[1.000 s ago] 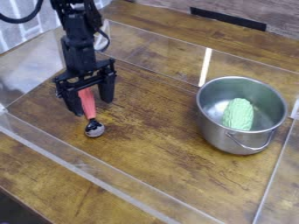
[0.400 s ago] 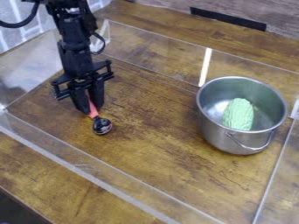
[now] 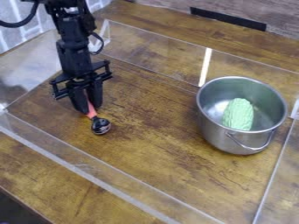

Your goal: Move the orange spoon to the right

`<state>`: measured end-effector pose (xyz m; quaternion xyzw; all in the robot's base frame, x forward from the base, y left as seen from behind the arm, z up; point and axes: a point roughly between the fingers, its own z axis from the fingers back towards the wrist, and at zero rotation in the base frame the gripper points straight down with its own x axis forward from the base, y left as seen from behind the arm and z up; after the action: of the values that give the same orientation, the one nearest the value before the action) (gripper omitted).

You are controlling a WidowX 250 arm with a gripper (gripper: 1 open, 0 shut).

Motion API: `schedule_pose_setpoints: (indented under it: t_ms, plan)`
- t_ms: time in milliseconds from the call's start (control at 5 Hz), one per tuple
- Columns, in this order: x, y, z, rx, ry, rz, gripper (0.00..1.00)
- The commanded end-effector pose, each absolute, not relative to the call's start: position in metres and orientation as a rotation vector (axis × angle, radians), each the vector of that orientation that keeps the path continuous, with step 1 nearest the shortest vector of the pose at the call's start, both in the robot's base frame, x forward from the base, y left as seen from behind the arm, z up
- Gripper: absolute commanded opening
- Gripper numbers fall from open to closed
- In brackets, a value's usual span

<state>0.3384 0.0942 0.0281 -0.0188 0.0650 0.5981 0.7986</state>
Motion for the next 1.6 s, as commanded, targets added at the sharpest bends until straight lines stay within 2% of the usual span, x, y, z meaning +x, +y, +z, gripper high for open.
schedule_pose_setpoints:
  t_ms: [0, 1000, 1400]
  plan:
    - [0.335, 0.114, 0.035, -0.037, 0.121, 1.334, 0.00]
    - [0.330, 0.135, 0.035, -0.035, 0.167, 1.438, 0.00]
    - [0.330, 0.135, 0.035, -0.043, 0.220, 1.481, 0.00]
